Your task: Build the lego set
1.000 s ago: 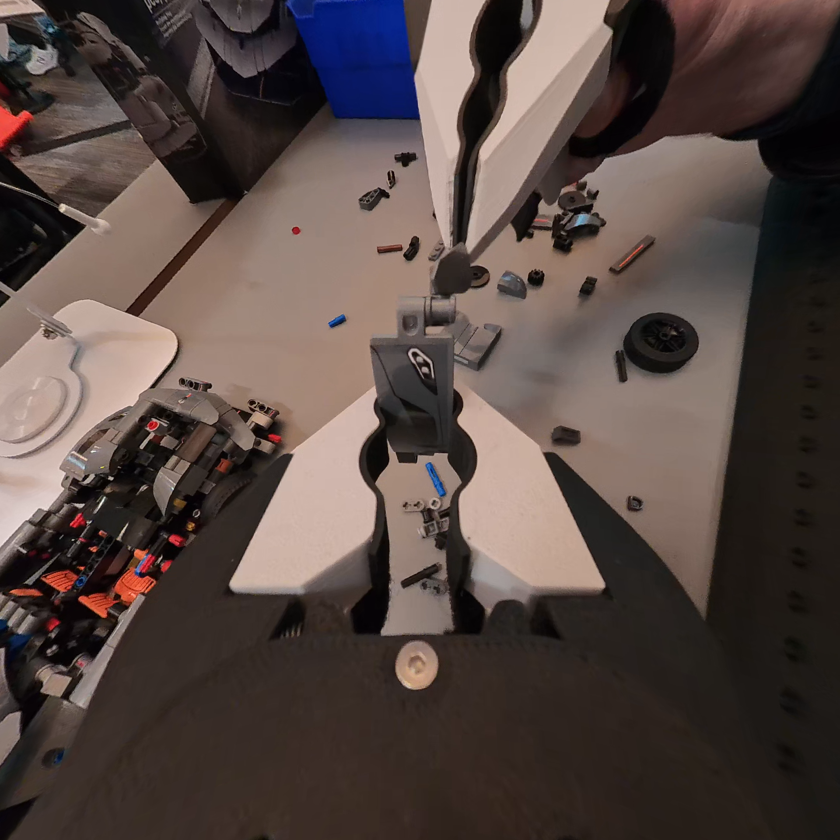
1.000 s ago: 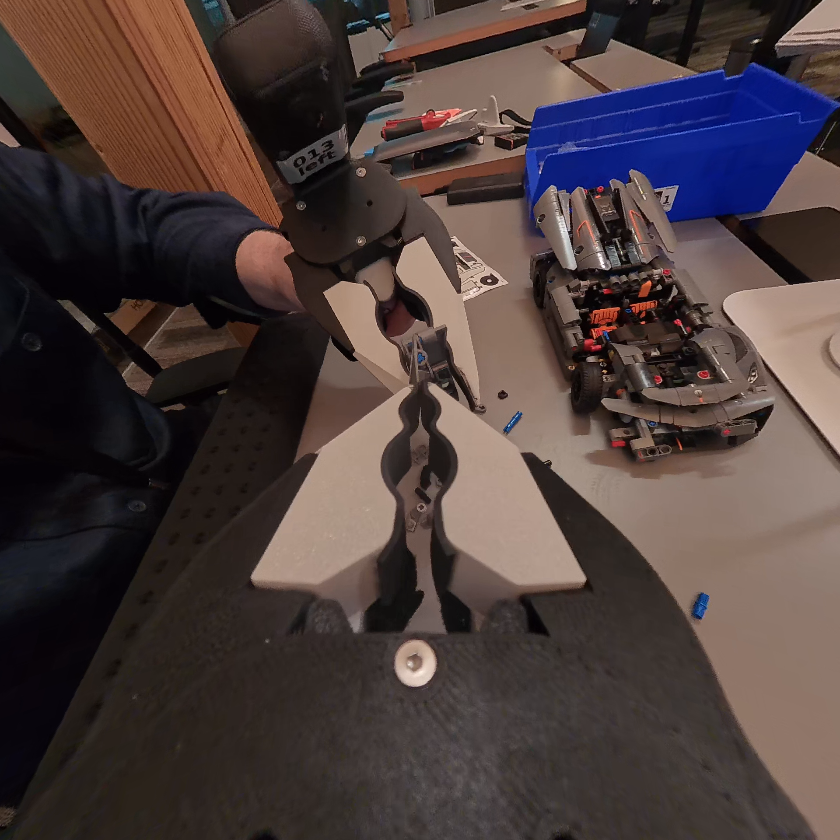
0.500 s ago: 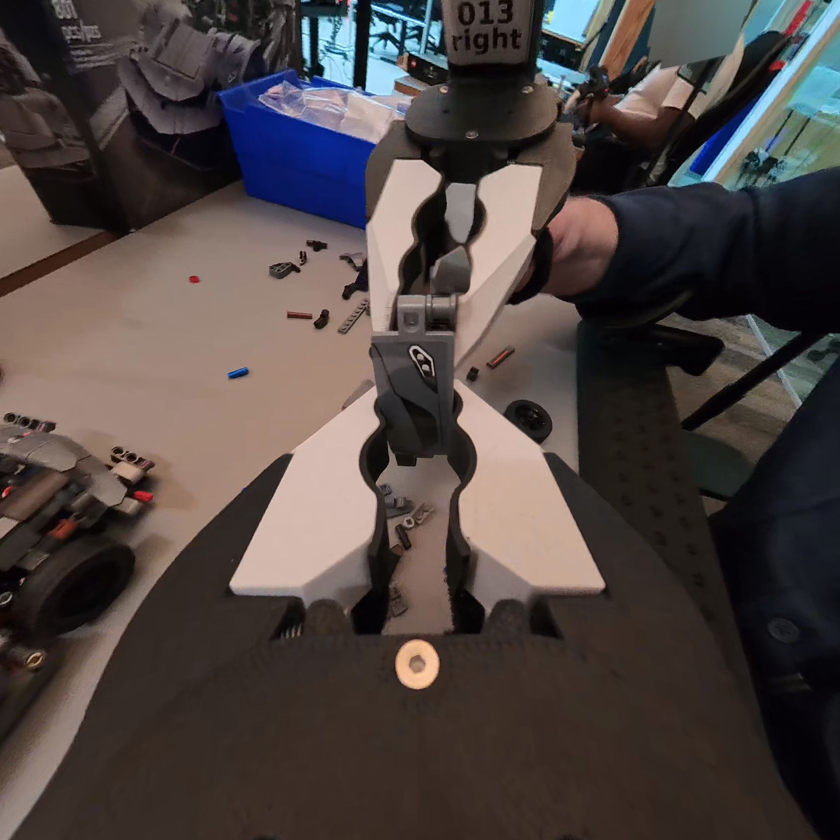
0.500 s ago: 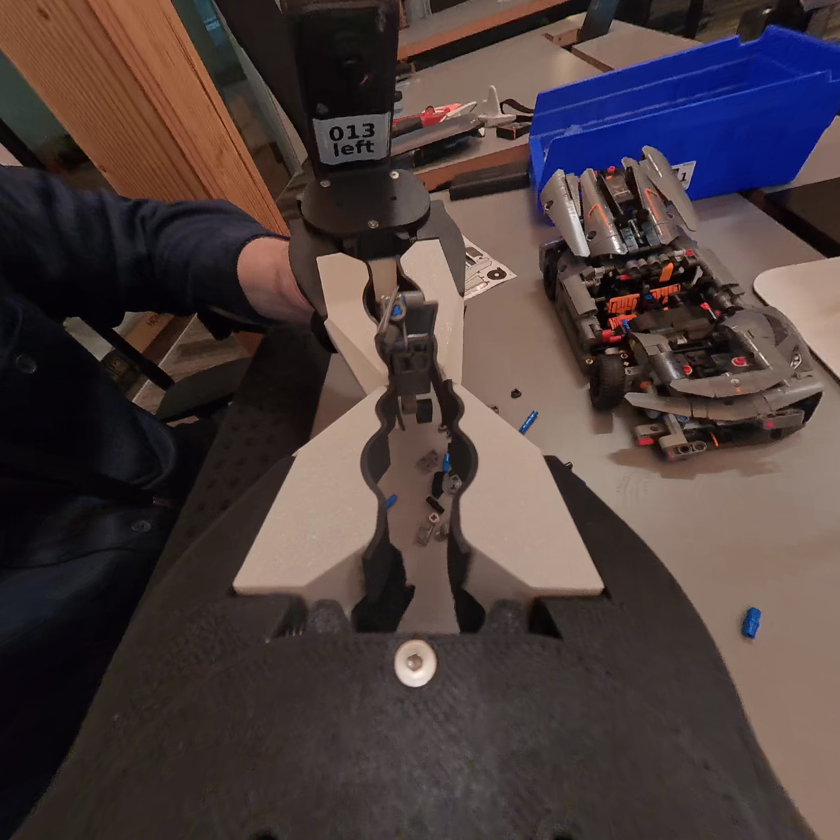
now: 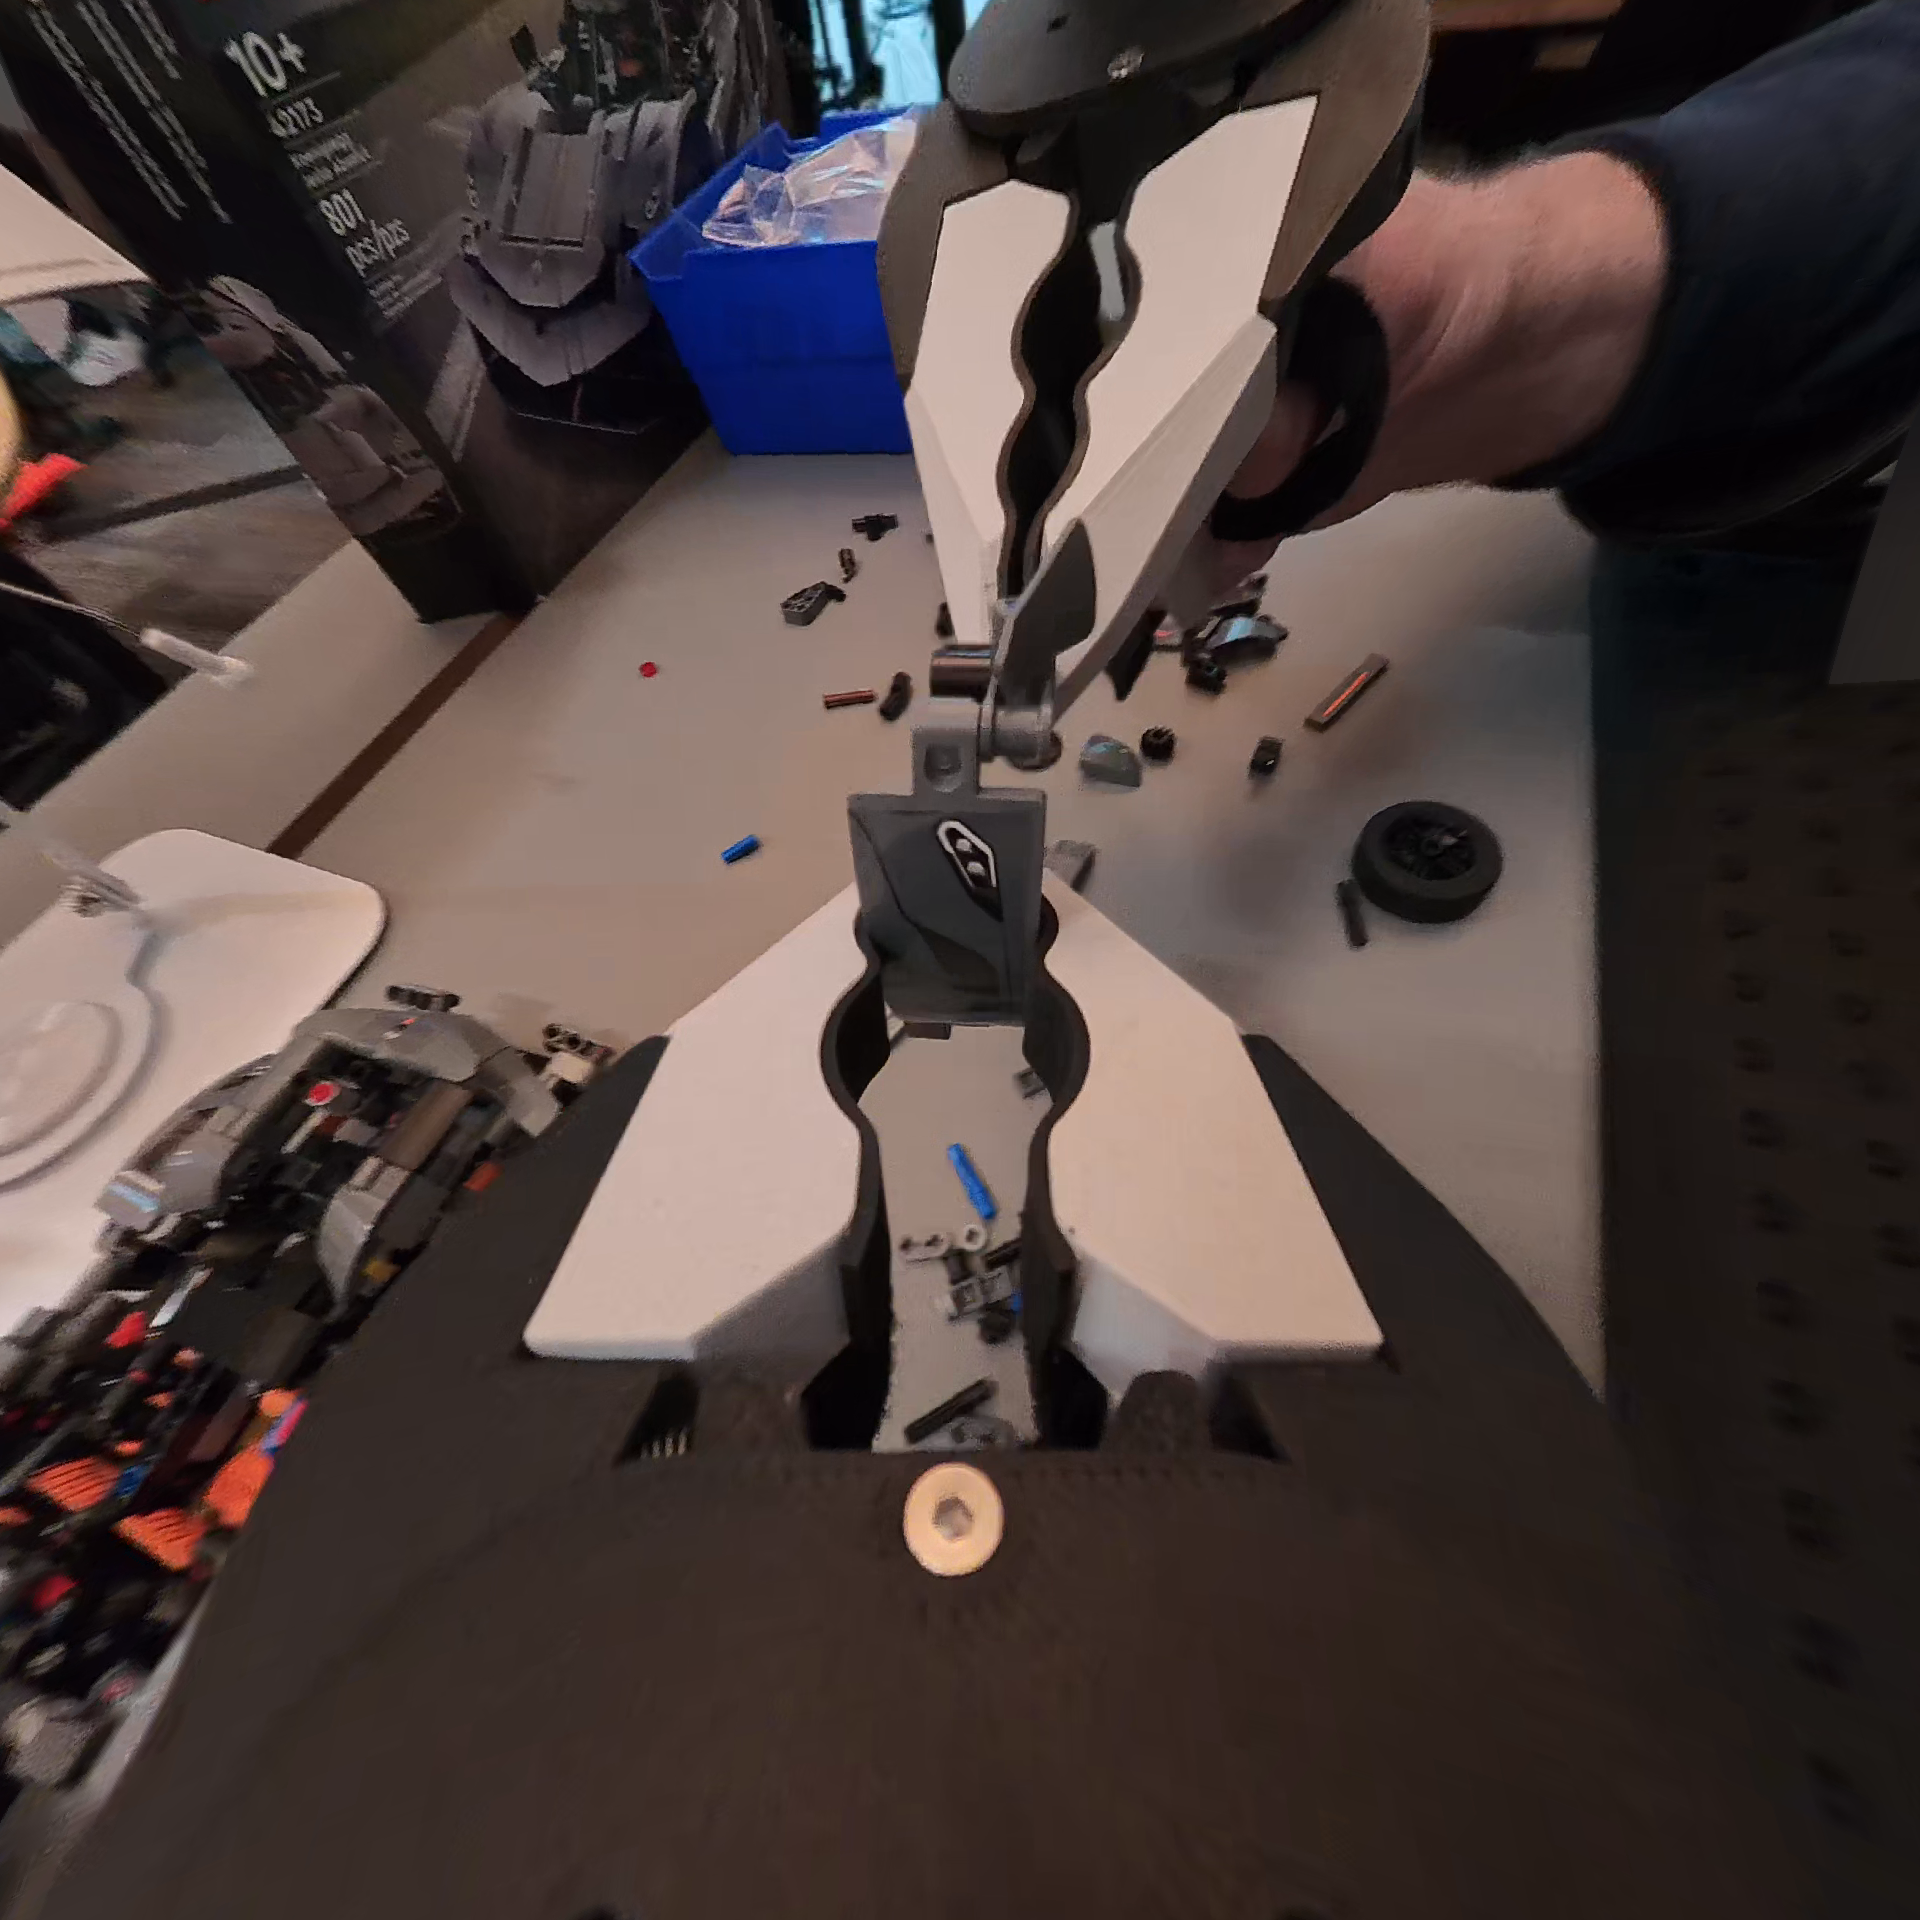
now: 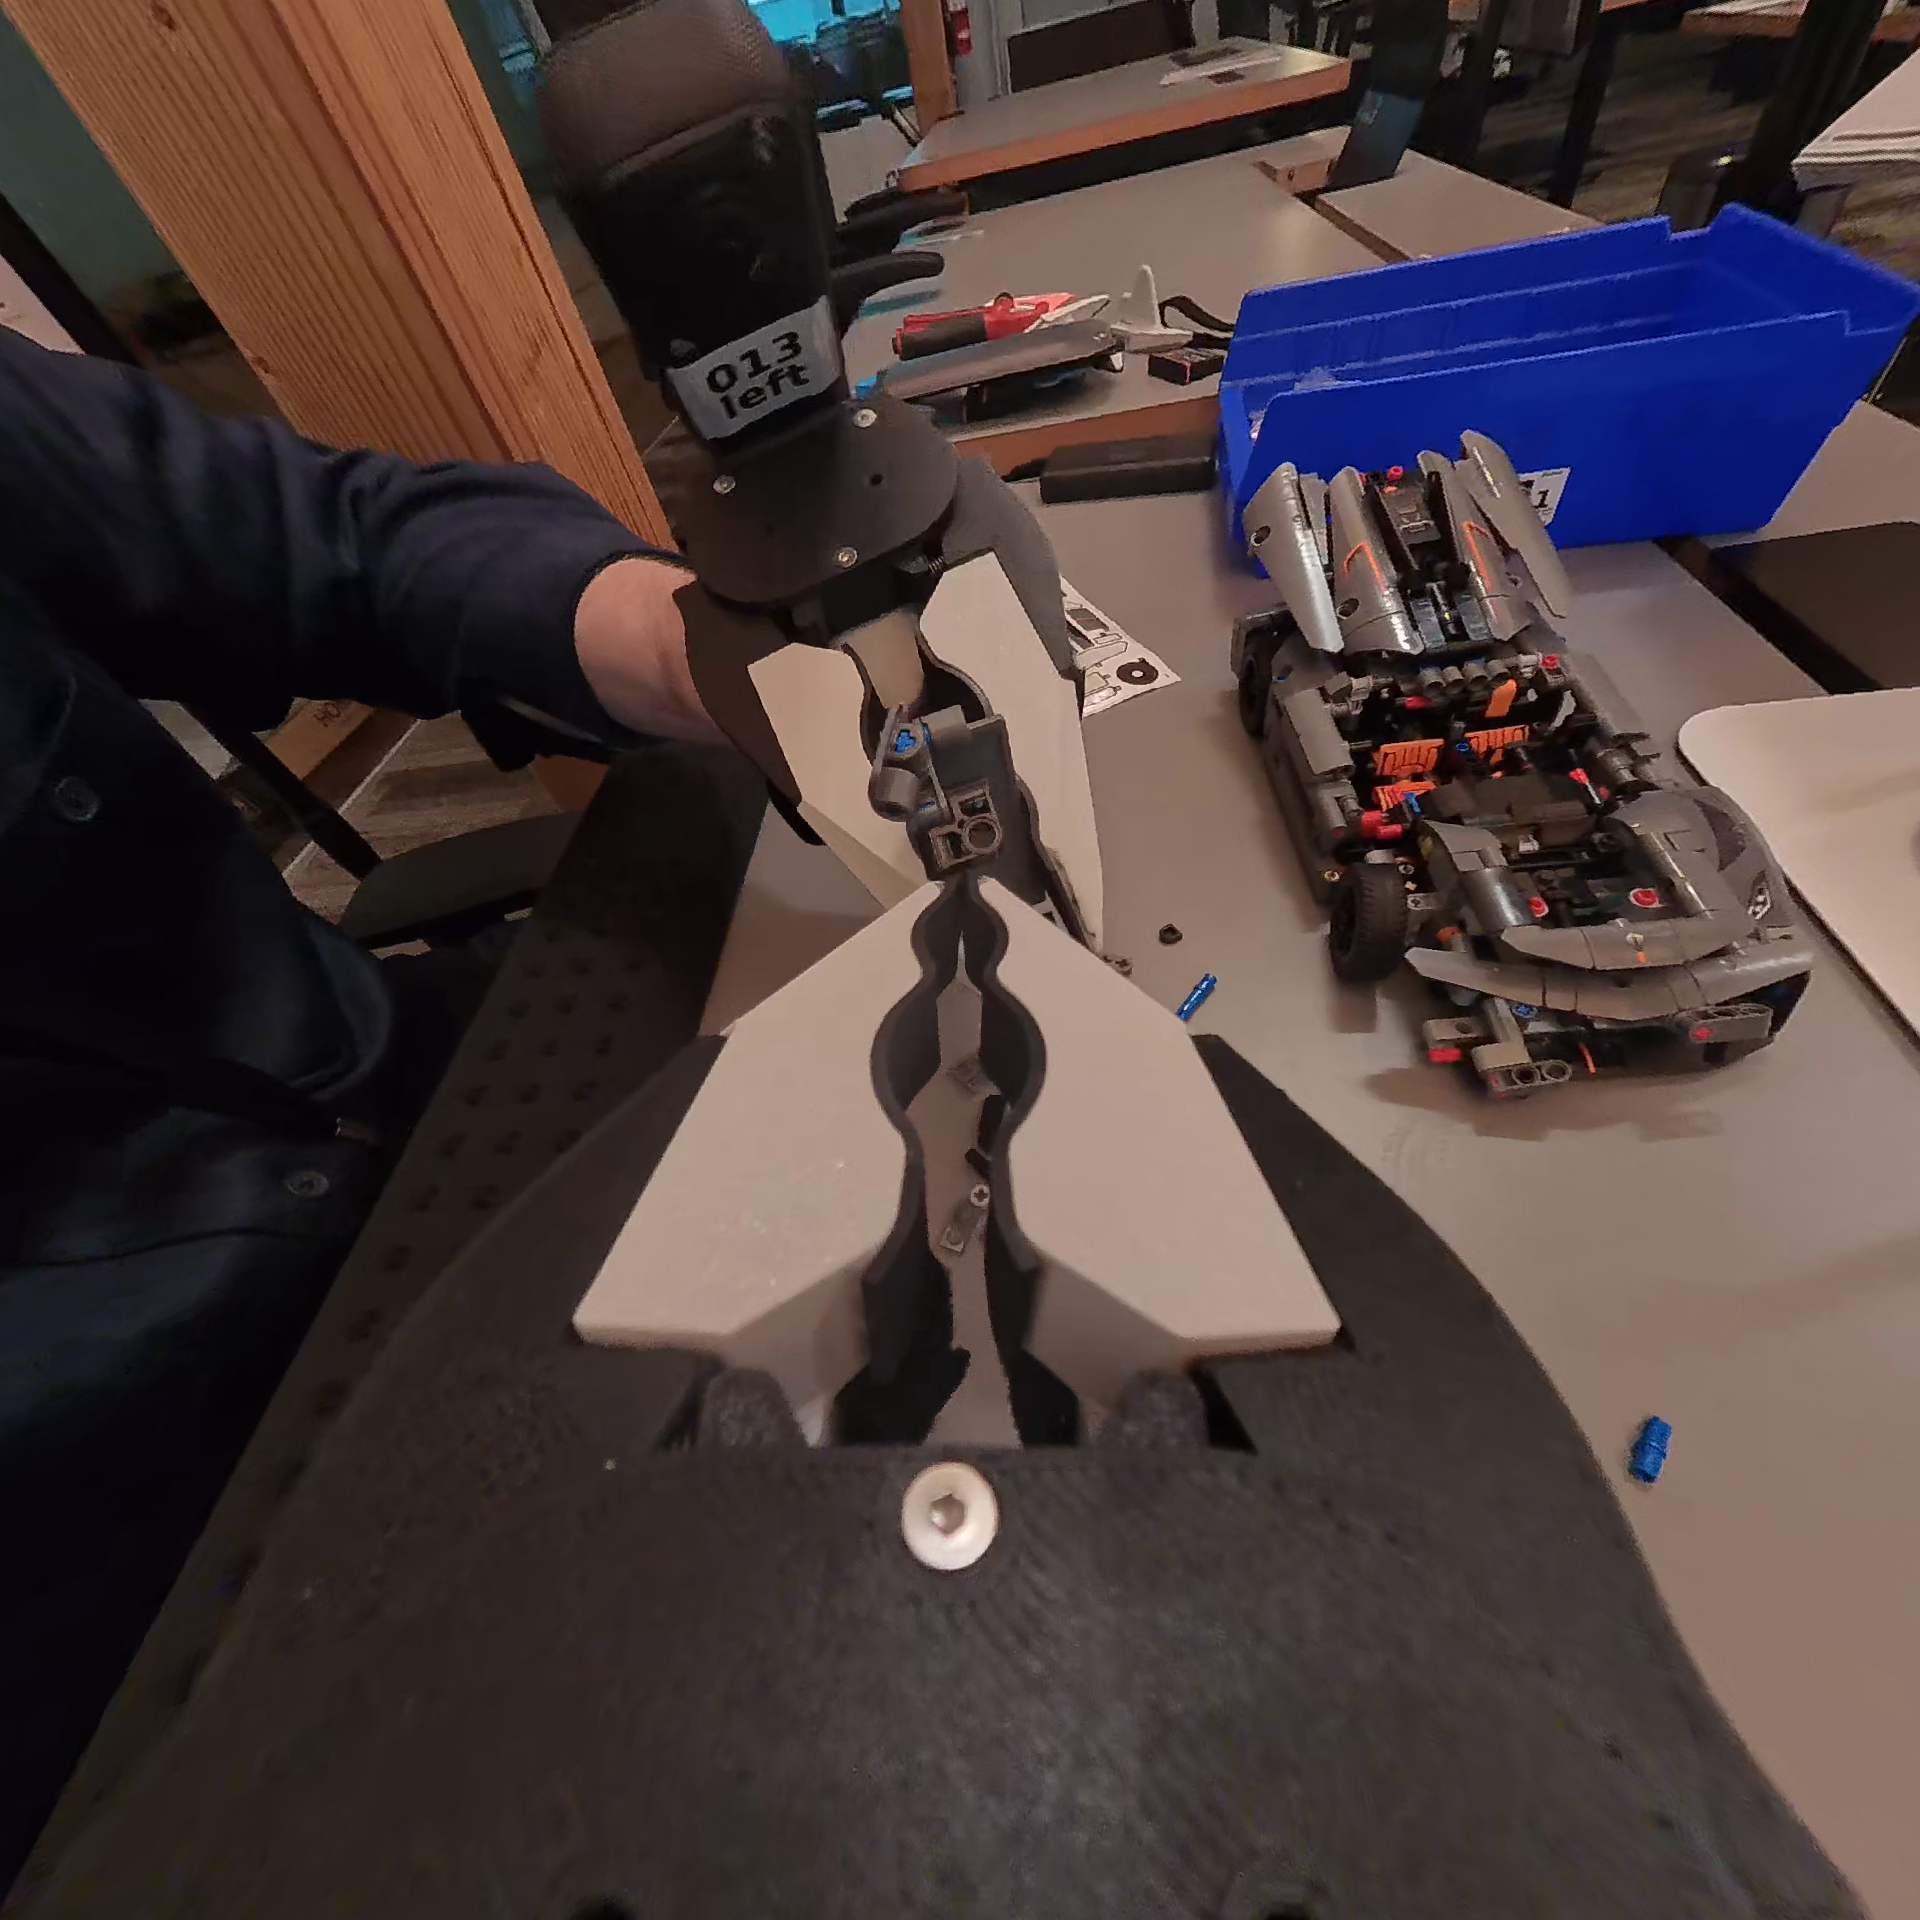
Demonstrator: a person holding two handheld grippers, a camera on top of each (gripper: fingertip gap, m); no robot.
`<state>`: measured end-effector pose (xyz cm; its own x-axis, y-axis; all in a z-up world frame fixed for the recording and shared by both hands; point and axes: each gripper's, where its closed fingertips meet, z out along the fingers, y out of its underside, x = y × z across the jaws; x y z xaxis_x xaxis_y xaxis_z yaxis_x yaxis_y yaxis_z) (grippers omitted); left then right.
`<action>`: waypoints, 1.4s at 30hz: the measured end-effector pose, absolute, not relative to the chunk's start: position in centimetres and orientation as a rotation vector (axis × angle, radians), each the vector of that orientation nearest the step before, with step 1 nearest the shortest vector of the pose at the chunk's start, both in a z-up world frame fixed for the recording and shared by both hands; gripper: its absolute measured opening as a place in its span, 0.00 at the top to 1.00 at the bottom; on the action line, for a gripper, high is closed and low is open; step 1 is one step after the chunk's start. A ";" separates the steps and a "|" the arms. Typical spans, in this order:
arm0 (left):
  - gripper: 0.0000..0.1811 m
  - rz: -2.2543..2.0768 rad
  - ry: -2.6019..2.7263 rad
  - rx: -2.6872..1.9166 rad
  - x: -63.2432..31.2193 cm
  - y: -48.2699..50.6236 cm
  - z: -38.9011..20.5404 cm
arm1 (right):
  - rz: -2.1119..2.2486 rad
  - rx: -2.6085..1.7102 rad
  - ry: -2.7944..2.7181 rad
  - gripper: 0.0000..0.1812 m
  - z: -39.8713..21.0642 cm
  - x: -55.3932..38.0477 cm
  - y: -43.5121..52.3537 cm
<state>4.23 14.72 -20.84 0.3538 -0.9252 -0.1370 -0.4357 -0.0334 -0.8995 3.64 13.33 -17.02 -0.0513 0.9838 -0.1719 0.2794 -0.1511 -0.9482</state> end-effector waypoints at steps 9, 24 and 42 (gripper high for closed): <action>0.90 -0.236 1.348 -1.503 3.5 15.6 -20.3 | 1.209 -1.447 -1.397 1.00 -16.4 3.8 13.3; 0.90 0.098 1.363 -1.472 1.9 17.6 -20.5 | 1.344 -1.557 -1.286 0.94 -16.3 4.5 14.6; 0.90 0.262 1.407 -1.407 1.7 17.7 -20.3 | 1.528 -1.597 -1.318 0.96 -16.6 4.2 13.2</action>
<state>1.72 17.69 -20.31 0.2770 -0.5808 -0.7655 -0.8171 0.2768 -0.5057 4.22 13.17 -16.63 -0.1330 0.9053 -0.4034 0.2663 -0.3594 -0.8944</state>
